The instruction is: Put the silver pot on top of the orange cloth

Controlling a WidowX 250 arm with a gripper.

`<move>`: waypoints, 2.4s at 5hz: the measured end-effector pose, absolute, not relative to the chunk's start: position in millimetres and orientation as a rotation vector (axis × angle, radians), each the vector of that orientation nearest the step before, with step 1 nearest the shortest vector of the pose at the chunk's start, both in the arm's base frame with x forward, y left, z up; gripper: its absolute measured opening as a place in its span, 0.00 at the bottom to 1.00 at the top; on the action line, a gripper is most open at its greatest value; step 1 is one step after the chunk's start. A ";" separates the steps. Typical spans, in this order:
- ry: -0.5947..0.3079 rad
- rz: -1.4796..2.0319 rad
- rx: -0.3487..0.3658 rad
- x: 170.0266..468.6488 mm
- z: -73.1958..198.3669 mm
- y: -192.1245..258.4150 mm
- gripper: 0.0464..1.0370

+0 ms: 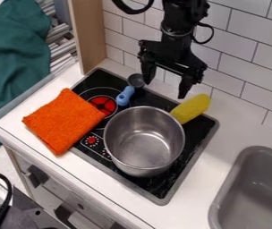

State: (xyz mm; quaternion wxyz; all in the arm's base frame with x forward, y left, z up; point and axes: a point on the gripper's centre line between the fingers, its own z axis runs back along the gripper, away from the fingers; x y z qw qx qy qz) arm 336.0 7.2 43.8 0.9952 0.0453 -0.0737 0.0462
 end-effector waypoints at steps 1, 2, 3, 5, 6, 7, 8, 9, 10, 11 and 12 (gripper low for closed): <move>-0.100 0.103 0.095 327.5 29.9 7.6 0.97; -0.084 0.139 0.111 306.8 25.2 -5.6 0.97; -0.084 0.137 0.120 293.5 22.9 -22.8 0.97; -0.051 0.119 0.111 277.4 15.1 -45.7 0.97; -0.055 0.125 0.081 277.3 13.9 -51.6 0.97; -0.056 0.108 0.082 276.0 13.7 -58.9 0.97; -0.012 0.098 0.080 277.4 -1.1 -64.6 0.97; 0.059 0.078 0.052 279.2 -27.4 -69.1 0.97; 0.061 0.086 0.021 283.1 -37.0 -66.1 0.92; 0.032 0.085 0.052 287.6 -36.6 -60.2 0.63; -0.026 0.085 0.070 285.0 -30.4 -53.7 0.33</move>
